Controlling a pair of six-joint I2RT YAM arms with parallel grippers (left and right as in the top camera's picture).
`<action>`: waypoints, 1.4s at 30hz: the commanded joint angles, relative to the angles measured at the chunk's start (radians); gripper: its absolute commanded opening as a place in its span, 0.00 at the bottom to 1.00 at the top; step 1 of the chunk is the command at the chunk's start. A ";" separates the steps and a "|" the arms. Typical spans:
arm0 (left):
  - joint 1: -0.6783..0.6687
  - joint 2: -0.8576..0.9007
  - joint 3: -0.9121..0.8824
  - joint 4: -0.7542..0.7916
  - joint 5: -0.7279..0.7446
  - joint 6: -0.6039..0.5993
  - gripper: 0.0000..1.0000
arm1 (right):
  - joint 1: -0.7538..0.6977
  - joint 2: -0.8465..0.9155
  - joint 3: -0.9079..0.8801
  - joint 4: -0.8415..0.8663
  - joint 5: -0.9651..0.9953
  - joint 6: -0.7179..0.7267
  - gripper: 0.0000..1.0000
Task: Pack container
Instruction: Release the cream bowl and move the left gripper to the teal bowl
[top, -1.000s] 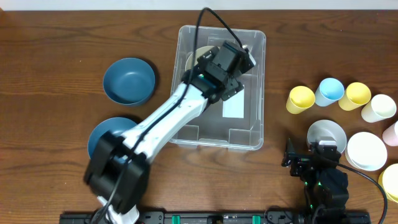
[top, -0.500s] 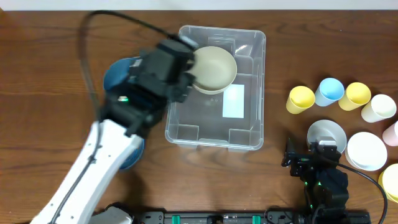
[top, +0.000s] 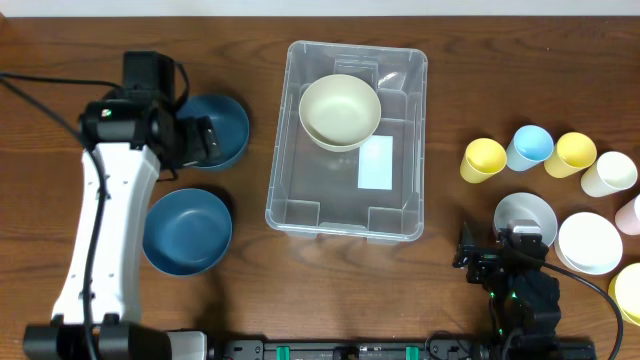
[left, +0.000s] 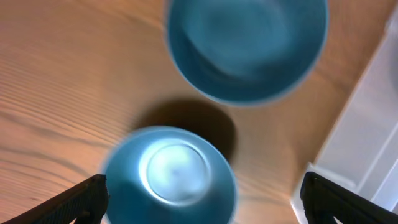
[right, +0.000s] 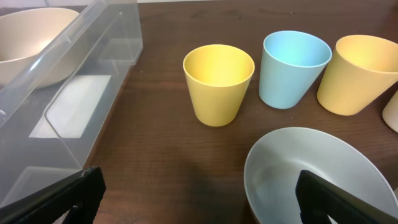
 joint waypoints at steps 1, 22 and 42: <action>-0.012 0.047 -0.053 -0.011 0.114 -0.039 0.99 | -0.006 -0.003 -0.003 0.000 0.010 -0.010 0.99; -0.021 0.081 -0.474 0.232 0.114 -0.135 0.68 | -0.006 -0.003 -0.003 0.000 0.010 -0.010 0.99; -0.021 0.027 -0.322 0.056 0.108 -0.116 0.06 | -0.006 -0.003 -0.003 0.000 0.010 -0.010 0.99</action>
